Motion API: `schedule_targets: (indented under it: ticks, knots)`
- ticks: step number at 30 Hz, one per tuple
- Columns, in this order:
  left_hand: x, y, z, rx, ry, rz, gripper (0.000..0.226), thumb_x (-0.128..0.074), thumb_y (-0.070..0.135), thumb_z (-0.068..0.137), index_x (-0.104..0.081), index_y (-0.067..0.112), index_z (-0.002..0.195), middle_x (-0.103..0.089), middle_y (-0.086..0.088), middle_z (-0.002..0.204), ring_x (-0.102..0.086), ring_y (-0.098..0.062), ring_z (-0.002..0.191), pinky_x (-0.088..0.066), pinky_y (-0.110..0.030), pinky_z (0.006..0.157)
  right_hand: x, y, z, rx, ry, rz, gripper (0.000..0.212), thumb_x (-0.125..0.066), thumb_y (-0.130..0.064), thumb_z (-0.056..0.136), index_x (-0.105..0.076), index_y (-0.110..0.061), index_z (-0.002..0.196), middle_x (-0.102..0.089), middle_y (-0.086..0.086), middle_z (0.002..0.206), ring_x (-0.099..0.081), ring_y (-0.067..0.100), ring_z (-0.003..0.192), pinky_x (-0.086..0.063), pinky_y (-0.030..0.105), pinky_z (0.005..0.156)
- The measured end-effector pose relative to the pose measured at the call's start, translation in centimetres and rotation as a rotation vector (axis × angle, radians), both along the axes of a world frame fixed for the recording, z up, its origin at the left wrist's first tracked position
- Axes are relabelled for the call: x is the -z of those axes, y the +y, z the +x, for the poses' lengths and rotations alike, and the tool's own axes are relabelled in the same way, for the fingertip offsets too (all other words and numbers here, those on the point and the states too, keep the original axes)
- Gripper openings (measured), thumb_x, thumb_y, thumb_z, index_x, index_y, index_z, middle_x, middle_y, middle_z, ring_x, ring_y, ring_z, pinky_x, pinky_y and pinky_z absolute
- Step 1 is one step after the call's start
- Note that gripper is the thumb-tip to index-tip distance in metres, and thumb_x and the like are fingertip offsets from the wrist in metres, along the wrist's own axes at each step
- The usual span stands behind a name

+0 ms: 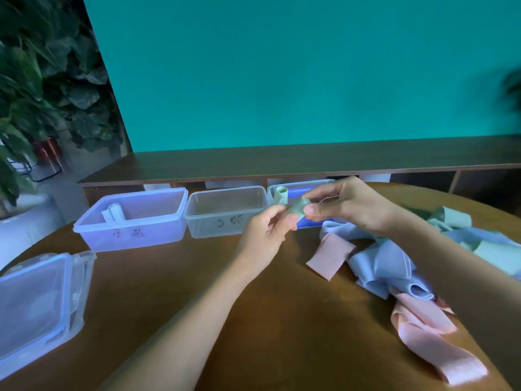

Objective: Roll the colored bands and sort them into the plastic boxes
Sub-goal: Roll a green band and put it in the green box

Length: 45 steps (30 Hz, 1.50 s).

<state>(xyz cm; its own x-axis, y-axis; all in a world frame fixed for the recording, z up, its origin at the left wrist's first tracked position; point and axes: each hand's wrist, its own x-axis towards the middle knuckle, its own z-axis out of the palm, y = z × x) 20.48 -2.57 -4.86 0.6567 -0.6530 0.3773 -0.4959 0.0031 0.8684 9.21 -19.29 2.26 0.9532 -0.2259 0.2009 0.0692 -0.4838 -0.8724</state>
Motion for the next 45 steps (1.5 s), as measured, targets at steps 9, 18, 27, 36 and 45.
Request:
schedule_targets:
  ticks: [9,18,27,36,45]
  knots:
    - [3.7,-5.3,2.9,-0.335,-0.159,-0.1,0.049,-0.053,0.057,0.094,-0.063,0.027,0.131,-0.067,0.003,0.069,-0.066,-0.012,0.069,-0.053,-0.027,0.066,-0.6,-7.4,6.5,0.31,-0.004,-0.393,0.016,-0.083,-0.024,0.082,-0.08,-0.021,0.098,-0.074,-0.016,0.076,-0.064,-0.005,0.072,-0.044,0.004,0.07]
    - [5.1,-5.9,3.9,-0.418,-0.4,0.034,0.045,-0.058,0.05,0.095,-0.065,0.021,0.13,-0.059,0.015,0.072,-0.057,-0.002,0.06,-0.04,-0.004,0.051,2.9,-11.2,14.3,0.351,0.197,-0.576,0.03,-0.087,-0.03,0.078,-0.076,-0.014,0.101,-0.069,0.001,0.091,-0.065,0.017,0.09,-0.044,0.021,0.078]
    - [5.1,-6.0,3.9,-0.373,-0.362,0.076,0.05,-0.059,0.049,0.094,-0.06,0.022,0.137,-0.06,0.018,0.081,-0.059,0.001,0.065,-0.04,-0.002,0.054,3.9,-10.9,16.9,0.271,0.26,-0.598,0.036,-0.089,-0.026,0.075,-0.075,-0.011,0.105,-0.072,0.003,0.097,-0.069,0.021,0.093,-0.057,0.035,0.091]
    - [5.3,-6.2,3.8,-0.341,-0.353,0.087,0.054,-0.059,0.049,0.094,-0.055,0.023,0.14,-0.062,0.017,0.083,-0.057,0.004,0.063,-0.041,-0.003,0.053,4.6,-10.7,17.0,0.261,0.222,-0.555,0.041,-0.085,-0.027,0.079,-0.073,-0.012,0.116,-0.069,0.001,0.102,-0.064,0.015,0.093,-0.05,0.025,0.082]
    - [5.3,-6.2,3.9,-0.334,-0.353,0.107,0.055,-0.06,0.049,0.095,-0.052,0.023,0.143,-0.059,0.018,0.087,-0.056,0.003,0.067,-0.038,-0.001,0.054,5.5,-10.5,17.0,0.292,0.178,-0.508,0.039,-0.086,-0.028,0.078,-0.073,-0.014,0.112,-0.068,-0.003,0.095,-0.063,0.012,0.089,-0.046,0.022,0.077]
